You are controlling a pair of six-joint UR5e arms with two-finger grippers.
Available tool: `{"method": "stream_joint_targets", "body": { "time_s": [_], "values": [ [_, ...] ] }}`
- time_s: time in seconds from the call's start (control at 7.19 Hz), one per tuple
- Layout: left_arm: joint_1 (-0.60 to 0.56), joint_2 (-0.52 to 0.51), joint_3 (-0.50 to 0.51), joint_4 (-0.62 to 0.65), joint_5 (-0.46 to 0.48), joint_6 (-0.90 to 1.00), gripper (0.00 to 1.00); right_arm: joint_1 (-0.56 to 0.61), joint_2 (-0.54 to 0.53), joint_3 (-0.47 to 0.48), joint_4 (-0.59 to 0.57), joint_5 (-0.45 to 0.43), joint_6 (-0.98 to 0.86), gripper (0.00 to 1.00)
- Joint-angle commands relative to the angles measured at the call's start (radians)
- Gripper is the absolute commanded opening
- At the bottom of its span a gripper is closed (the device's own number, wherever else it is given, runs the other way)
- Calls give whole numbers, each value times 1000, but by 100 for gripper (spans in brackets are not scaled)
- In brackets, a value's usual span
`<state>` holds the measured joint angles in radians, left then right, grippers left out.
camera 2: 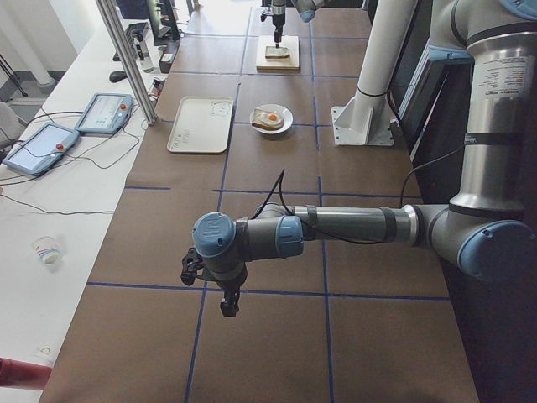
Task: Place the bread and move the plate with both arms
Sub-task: 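Lower the right gripper onto the bread slice on the bamboo board and grasp it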
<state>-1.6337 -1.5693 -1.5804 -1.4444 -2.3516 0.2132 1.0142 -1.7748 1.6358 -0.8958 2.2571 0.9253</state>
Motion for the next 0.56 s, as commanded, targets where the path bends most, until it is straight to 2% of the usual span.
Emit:
{"method": "stream_joint_targets", "body": {
  "time_s": [0.0,0.42],
  "values": [
    [0,0,-1,-1,0,0,100,-2,6,-4,0,-4,1,76],
    [0,0,-1,-1,0,3,100,-8,8,-4,0,-4,3,73]
  ]
}}
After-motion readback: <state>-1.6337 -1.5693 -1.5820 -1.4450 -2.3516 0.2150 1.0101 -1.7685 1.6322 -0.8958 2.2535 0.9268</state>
